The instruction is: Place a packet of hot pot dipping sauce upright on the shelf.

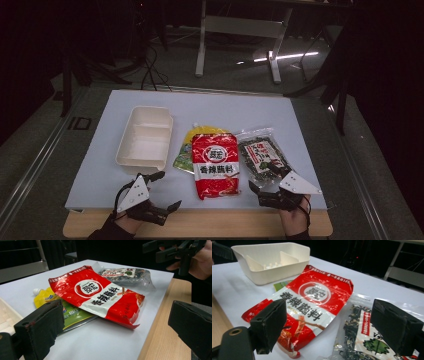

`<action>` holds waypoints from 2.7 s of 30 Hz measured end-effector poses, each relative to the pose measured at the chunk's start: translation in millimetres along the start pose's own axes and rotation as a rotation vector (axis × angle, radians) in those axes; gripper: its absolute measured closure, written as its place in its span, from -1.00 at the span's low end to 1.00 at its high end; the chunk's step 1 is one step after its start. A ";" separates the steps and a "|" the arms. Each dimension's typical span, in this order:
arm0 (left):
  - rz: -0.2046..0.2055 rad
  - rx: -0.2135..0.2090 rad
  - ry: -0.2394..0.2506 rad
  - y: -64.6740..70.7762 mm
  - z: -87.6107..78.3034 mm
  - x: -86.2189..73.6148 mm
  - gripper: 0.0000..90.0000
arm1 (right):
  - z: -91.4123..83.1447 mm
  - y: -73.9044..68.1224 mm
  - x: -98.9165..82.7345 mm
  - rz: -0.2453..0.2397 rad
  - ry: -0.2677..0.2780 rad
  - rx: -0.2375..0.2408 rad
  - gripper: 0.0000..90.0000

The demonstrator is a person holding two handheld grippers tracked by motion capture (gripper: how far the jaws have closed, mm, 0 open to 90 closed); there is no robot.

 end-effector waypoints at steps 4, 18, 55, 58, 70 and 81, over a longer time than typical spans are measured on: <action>-0.008 -0.009 0.007 -0.9 -0.4 -0.1 -0.97 | 0.1 -1.4 0.1 0.007 -0.013 0.012 -0.68; 0.027 -0.041 0.034 6.3 -0.5 2.7 -0.97 | -16.6 -22.8 28.7 -0.115 0.055 0.061 -0.75; 0.017 -0.041 -0.007 2.6 3.7 -1.9 -0.97 | 55.4 17.4 122.3 -0.182 -0.069 0.158 -0.69; 0.016 -0.043 -0.009 2.5 4.1 -2.2 -0.97 | 65.7 24.5 123.9 -0.164 -0.084 0.163 -0.68; 0.022 -0.047 -0.023 3.0 5.8 -3.4 -0.97 | 108.9 43.2 115.6 -0.115 -0.193 0.226 -0.63; 0.025 -0.047 -0.026 3.5 6.0 -3.8 -0.97 | 142.6 62.0 93.9 -0.064 -0.313 0.240 -0.58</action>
Point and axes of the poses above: each handheld gripper's, and its own axes: z roughly forward along the jaws, x roughly out of its top, y roughly to its right, the point moved 4 cm from there along z, roughly forward along the jaws, and after that the axes turned 15 degrees about -y, right-handed, at the moved point
